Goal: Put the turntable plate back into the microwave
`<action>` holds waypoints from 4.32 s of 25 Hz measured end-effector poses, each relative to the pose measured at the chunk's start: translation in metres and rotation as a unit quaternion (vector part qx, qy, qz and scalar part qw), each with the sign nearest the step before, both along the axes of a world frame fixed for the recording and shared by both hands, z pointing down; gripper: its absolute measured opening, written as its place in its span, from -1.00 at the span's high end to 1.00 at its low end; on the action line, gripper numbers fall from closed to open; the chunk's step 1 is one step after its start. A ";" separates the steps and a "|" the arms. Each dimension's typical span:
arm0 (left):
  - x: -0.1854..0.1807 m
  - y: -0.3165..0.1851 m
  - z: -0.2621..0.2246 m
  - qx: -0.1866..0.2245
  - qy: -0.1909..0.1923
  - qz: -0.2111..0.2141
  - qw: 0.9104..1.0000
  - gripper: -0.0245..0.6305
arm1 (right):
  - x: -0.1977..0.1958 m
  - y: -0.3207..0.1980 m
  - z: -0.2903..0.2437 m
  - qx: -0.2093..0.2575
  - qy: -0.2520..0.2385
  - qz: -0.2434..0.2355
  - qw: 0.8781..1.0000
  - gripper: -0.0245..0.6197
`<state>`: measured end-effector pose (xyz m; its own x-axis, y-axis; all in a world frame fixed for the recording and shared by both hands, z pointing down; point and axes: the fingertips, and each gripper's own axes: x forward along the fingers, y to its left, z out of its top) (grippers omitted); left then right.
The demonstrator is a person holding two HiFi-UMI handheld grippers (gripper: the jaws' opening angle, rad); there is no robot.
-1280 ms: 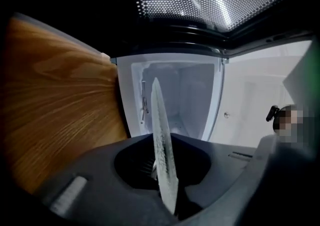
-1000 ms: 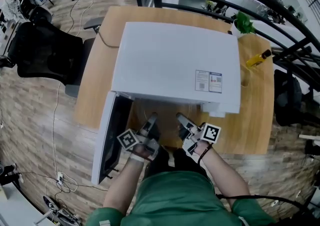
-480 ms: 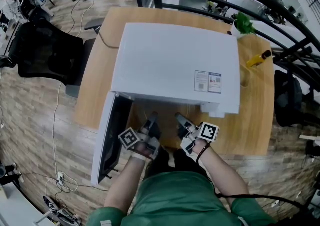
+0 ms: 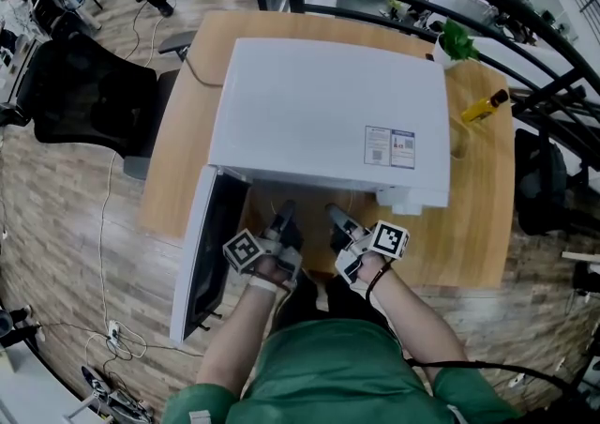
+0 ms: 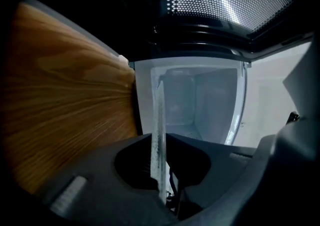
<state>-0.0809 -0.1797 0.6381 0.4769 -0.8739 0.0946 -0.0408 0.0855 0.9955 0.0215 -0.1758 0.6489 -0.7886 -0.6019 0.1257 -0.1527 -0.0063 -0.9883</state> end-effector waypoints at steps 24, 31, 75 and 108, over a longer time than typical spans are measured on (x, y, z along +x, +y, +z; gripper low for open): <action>-0.001 -0.020 0.006 -0.010 0.022 -0.030 0.999 0.81 | -0.044 0.069 0.006 -0.050 0.013 -0.062 0.997 0.56; -0.001 -0.027 0.016 -0.022 0.006 -0.041 0.999 0.79 | -0.044 0.059 0.009 -0.053 0.033 -0.058 0.996 0.63; 0.020 -0.013 0.019 -0.030 -0.060 0.032 0.997 0.81 | -0.024 0.015 -0.002 0.032 0.137 -0.053 0.989 0.66; 0.040 0.000 0.013 0.018 -0.365 0.197 0.910 0.53 | 0.015 0.032 0.000 0.035 0.168 -0.015 0.985 0.71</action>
<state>-0.0406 -0.1794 0.6511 0.5759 -0.6567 0.4869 -0.7123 -0.1108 0.6931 0.0363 -0.1437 0.6489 -0.7273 -0.5950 0.3422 -0.4707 0.0694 -0.8796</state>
